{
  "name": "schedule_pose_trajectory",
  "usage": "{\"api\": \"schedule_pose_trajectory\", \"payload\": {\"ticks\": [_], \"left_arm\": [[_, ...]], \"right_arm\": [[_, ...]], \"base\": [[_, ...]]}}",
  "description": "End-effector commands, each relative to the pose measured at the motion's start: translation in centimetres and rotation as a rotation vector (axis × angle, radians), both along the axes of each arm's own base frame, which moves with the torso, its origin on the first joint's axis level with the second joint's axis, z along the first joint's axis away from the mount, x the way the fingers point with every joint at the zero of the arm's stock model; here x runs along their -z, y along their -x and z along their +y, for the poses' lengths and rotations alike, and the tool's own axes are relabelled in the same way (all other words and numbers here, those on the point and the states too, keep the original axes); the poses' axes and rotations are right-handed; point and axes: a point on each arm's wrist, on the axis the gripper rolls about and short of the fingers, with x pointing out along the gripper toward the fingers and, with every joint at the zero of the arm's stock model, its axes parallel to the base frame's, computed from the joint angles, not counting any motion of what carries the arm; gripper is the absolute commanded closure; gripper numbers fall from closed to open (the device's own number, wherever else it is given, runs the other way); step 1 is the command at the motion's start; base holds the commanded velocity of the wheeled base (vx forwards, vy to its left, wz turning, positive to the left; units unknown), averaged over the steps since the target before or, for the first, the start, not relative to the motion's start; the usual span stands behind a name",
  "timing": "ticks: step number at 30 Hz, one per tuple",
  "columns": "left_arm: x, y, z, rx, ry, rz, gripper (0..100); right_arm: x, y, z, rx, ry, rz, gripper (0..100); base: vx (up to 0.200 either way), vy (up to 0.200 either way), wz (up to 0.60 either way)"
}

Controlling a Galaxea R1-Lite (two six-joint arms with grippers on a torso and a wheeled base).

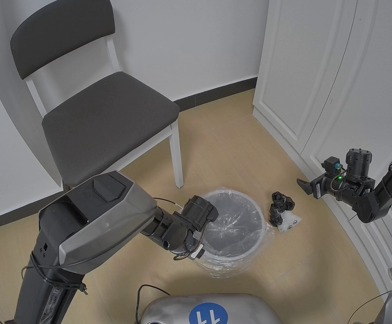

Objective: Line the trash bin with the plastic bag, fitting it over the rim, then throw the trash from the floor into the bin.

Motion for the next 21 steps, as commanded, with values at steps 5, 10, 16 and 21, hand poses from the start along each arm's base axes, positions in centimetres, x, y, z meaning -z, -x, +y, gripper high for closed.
{"api": "schedule_pose_trajectory", "payload": {"ticks": [5,10,16,21], "left_arm": [[0.3,-4.7,1.2,-0.06,-0.009,-0.009,0],[0.2,-6.8,1.4,-0.087,-0.01,-0.008,0],[0.1,-8.5,2.2,-0.117,-0.005,-0.011,0],[0.8,-8.9,3.1,-0.094,0.033,0.085,0]], "right_arm": [[0.0,0.1,0.0,-0.001,0.0,0.003,0],[0.0,0.1,-0.4,0.009,0.0,0.003,0],[0.2,0.0,-0.6,0.015,0.0,0.006,0],[0.4,-0.2,-0.7,0.017,0.003,0.013,0]], "base": [[0.0,0.0,0.0],[0.0,0.0,0.0],[0.0,0.0,0.0],[0.0,0.0,0.0]]}}
